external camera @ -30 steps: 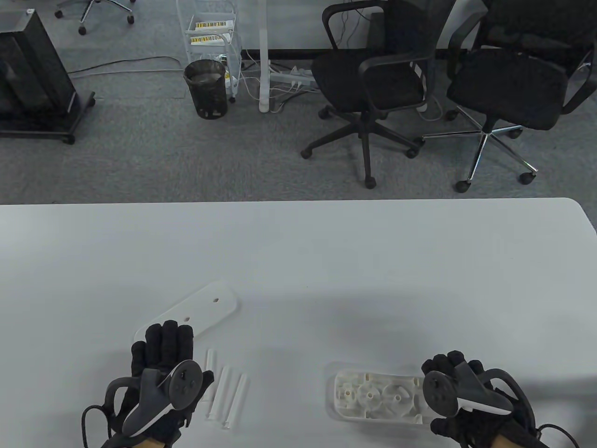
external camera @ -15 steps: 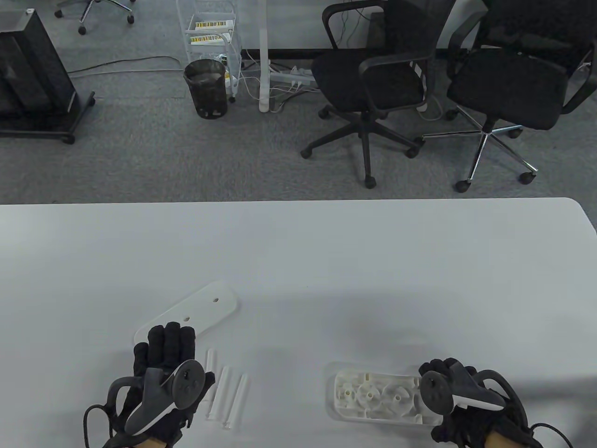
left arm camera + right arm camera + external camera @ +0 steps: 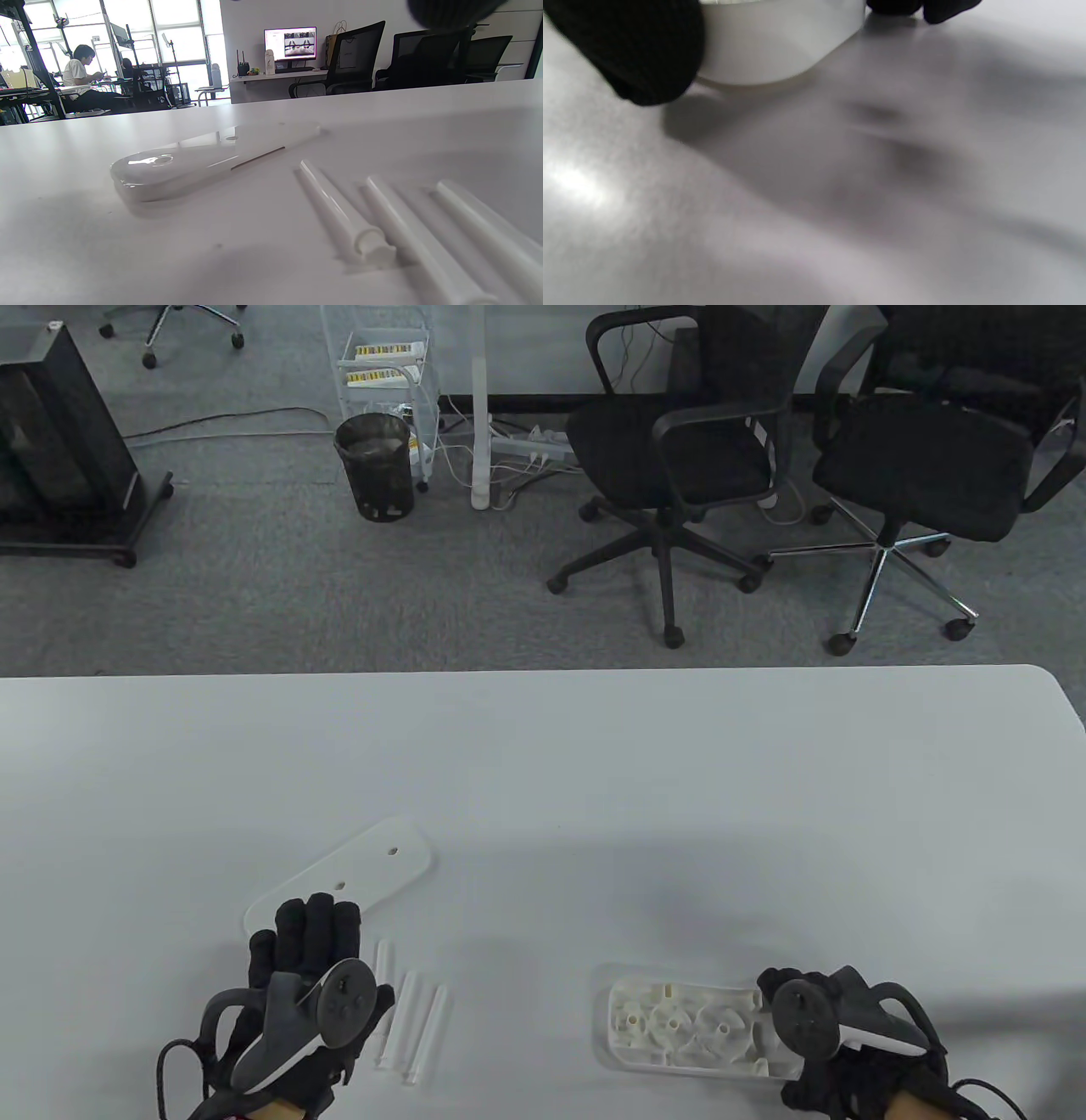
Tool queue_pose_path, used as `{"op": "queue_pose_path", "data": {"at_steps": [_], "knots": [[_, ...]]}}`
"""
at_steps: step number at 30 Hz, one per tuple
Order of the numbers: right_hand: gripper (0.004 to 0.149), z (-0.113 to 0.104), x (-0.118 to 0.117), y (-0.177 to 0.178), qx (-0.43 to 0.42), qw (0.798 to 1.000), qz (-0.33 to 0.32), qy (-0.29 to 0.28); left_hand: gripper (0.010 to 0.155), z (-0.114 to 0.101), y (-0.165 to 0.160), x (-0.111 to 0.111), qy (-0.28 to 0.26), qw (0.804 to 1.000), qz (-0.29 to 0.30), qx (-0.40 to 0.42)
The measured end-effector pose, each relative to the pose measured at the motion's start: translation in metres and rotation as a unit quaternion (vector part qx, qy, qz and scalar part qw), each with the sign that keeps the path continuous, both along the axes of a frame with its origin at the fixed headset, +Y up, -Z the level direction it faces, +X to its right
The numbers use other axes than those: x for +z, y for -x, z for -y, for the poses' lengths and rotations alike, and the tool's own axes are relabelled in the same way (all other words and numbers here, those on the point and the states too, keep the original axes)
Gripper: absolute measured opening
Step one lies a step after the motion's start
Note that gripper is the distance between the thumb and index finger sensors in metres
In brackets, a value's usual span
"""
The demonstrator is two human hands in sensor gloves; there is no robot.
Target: Fit Hanoi Tower parts together into a complete Hanoi Tower
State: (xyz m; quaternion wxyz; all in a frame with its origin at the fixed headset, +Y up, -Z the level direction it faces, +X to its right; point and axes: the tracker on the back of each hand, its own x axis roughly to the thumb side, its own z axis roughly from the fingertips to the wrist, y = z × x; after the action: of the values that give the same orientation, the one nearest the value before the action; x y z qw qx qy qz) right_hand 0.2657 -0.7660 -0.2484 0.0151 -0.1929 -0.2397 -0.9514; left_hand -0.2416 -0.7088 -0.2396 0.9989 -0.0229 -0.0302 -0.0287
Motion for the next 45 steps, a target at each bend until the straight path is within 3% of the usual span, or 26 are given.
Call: {"op": "queue_pose_path", "data": {"at_steps": [11,20,24,28,32,36,41,45], "knots": [[0.115,-0.042,-0.006,-0.001,-0.135,0.989,0.03,-0.044,0.093,0.005,0.004,-0.002,0.007,1.0,0.001,0.013],[0.117,-0.071,-0.012,0.008,-0.241,0.966,0.042,-0.078,0.093,0.008,0.008,-0.003,0.01,1.0,0.0,0.026],[0.121,-0.075,-0.016,0.014,-0.348,0.934,0.062,-0.06,0.093,0.011,0.01,-0.004,0.011,0.999,-0.001,0.03],[0.122,-0.082,-0.021,0.027,-0.452,0.888,0.063,-0.063,0.093,0.018,0.015,-0.007,0.015,0.999,-0.001,0.037],[0.122,-0.087,-0.025,0.044,-0.516,0.852,0.053,-0.069,0.093,0.023,0.018,-0.009,0.017,0.999,-0.001,0.039],[0.124,-0.086,-0.03,0.062,-0.599,0.798,0.049,-0.043,0.093,0.027,0.02,-0.011,0.019,0.999,-0.001,0.045],[0.124,-0.081,-0.032,0.076,-0.636,0.769,0.036,-0.041,0.093,0.031,0.023,-0.012,0.02,0.999,0.0,0.05],[0.123,-0.079,-0.032,0.077,-0.619,0.782,0.04,-0.061,0.093,0.032,0.027,-0.013,0.014,0.998,-0.002,0.062]]}}
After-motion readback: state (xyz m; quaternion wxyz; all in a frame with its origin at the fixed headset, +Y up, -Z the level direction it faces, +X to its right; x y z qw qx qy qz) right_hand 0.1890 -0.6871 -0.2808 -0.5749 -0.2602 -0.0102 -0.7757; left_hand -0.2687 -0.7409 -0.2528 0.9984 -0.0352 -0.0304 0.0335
